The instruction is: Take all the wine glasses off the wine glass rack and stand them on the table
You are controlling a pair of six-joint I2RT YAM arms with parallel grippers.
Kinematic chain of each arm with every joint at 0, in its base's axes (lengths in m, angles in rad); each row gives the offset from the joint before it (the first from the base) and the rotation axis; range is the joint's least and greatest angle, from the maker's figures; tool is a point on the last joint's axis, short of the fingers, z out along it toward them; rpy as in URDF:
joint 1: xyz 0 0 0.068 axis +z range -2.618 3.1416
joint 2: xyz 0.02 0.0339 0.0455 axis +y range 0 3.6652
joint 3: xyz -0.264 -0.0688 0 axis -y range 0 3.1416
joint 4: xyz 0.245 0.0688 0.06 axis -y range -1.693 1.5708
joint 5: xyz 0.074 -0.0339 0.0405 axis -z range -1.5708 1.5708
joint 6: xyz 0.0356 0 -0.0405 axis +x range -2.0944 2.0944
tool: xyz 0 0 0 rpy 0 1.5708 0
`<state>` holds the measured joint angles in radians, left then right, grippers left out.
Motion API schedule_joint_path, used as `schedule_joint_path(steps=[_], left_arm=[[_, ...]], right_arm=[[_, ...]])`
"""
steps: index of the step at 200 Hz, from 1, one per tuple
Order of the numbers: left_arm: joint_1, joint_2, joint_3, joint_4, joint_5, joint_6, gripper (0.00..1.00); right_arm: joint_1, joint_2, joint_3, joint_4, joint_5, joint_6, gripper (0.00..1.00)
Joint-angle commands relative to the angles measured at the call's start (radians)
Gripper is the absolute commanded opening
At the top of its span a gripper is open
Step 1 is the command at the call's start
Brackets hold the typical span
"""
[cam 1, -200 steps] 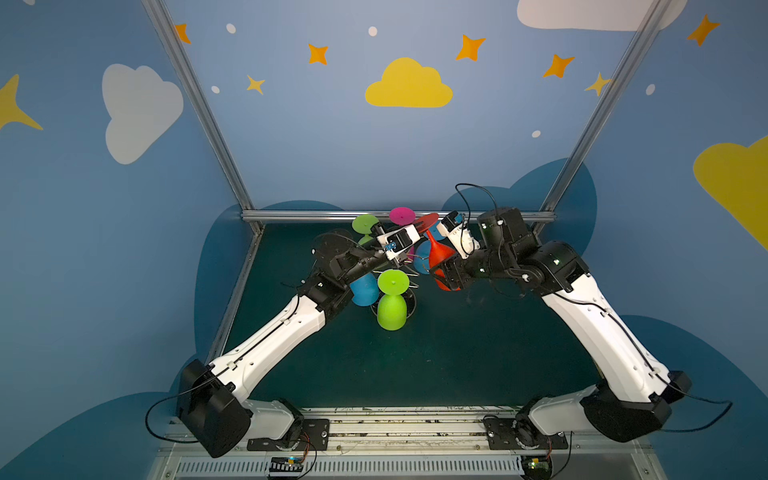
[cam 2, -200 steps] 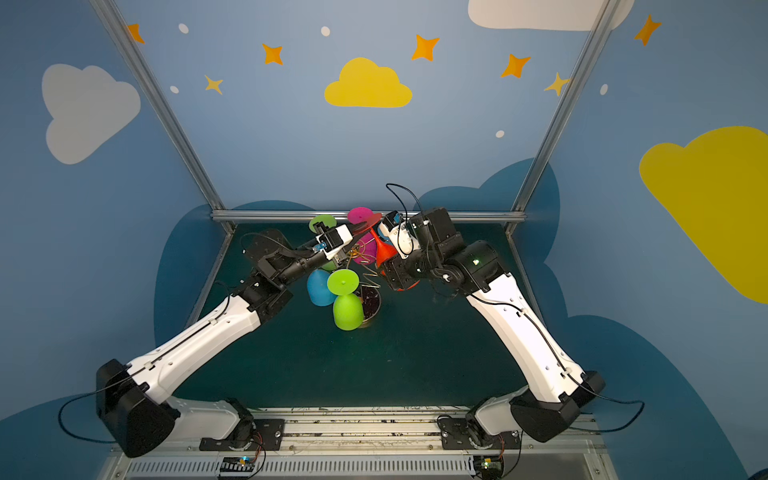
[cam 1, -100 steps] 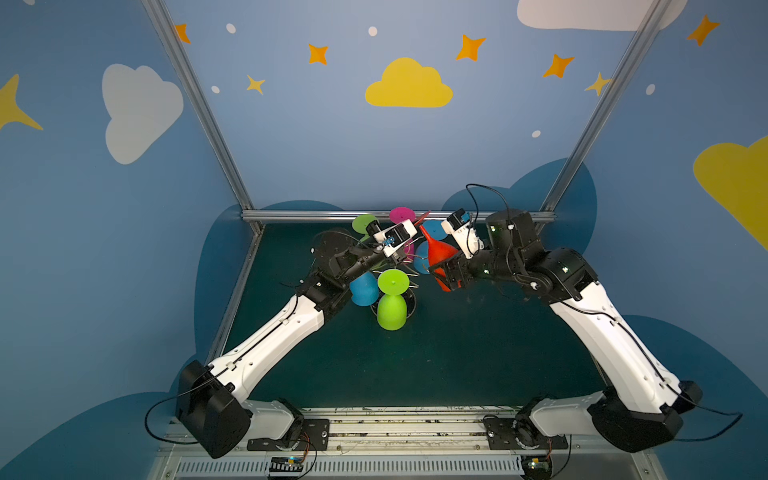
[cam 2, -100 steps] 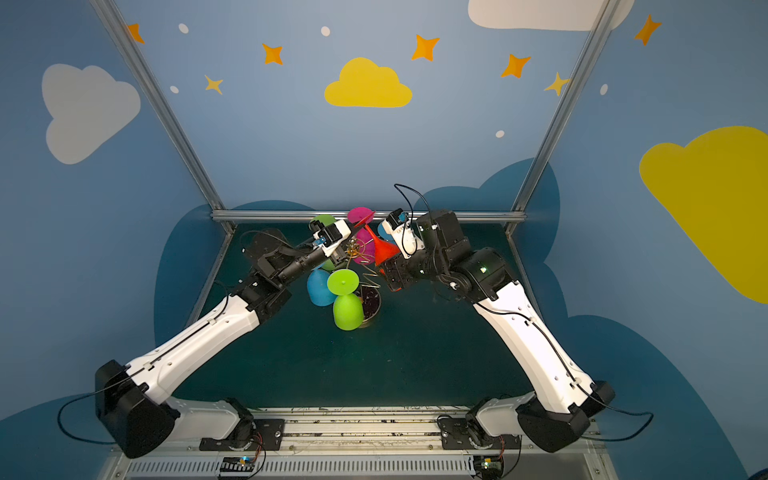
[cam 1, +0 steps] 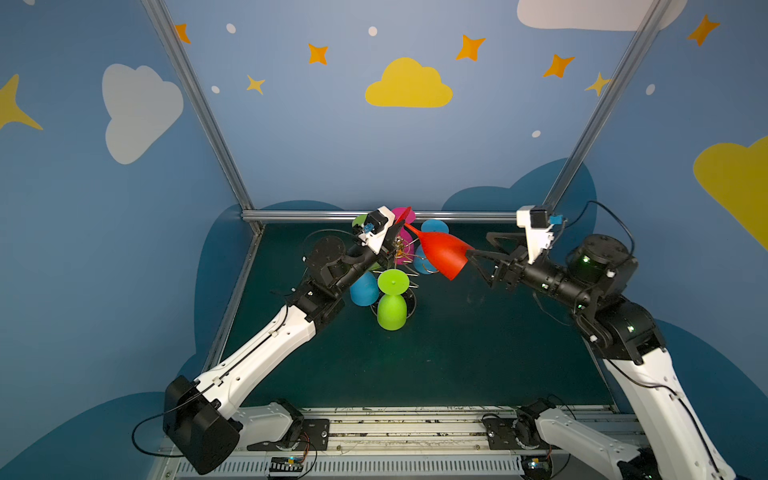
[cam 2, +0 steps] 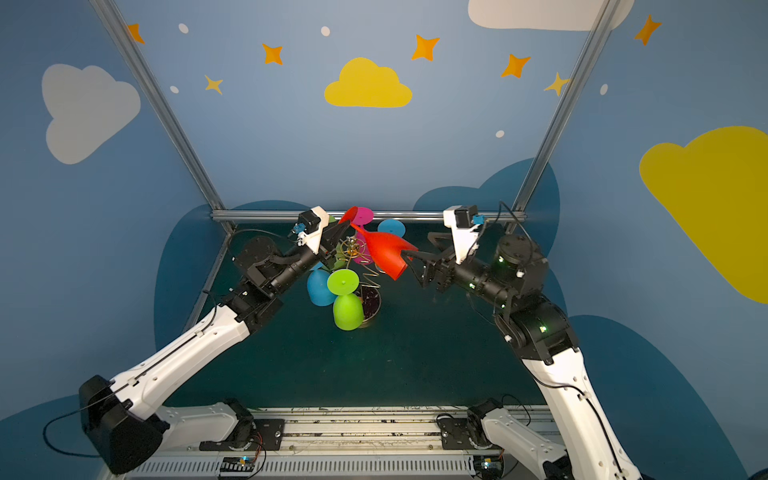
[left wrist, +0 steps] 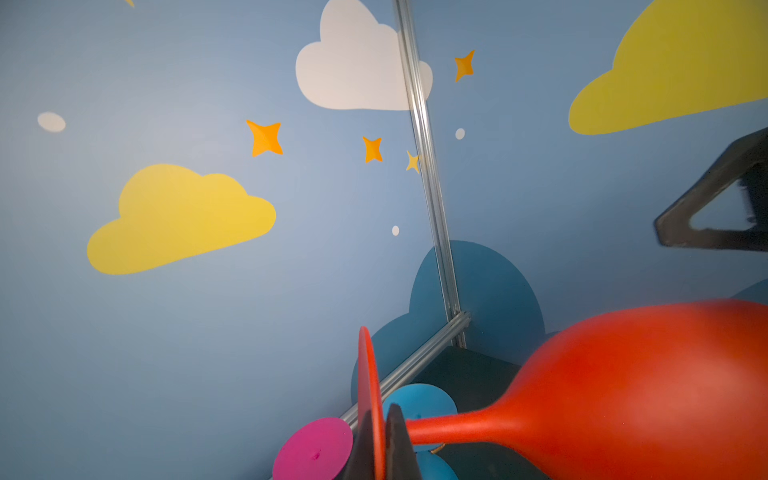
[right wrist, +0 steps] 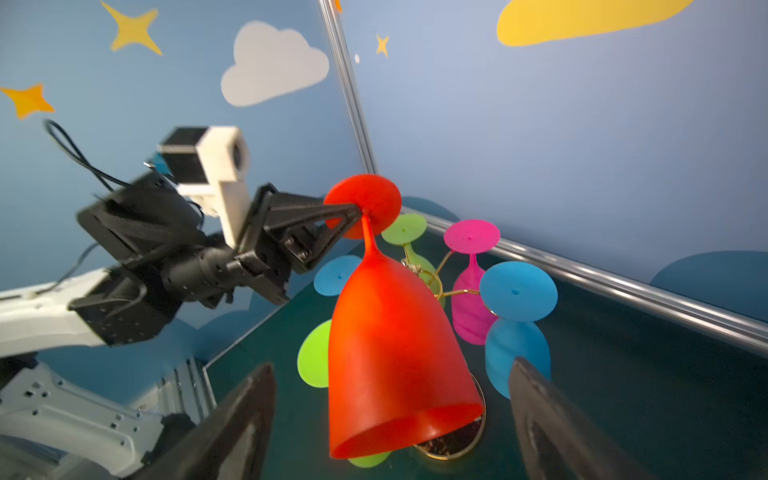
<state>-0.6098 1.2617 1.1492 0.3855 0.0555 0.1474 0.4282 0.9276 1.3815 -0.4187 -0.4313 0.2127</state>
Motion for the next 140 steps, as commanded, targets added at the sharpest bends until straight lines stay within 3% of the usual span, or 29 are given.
schedule_joint_path(steps=[1, 60, 140], left_arm=[[0.011, -0.023, -0.003, -0.021, -0.018, -0.138, 0.03], [0.028, -0.04, -0.005, -0.042, 0.051, -0.25, 0.03], [0.027, -0.03, -0.017, -0.015, 0.119, -0.29, 0.03]], right_arm=[[-0.051, -0.047, -0.056, 0.079, -0.065, 0.093, 0.85], [-0.103, -0.074, -0.17, 0.073, -0.068, 0.144, 0.72], [-0.029, 0.047, -0.17, 0.197, -0.065, 0.191, 0.64]])
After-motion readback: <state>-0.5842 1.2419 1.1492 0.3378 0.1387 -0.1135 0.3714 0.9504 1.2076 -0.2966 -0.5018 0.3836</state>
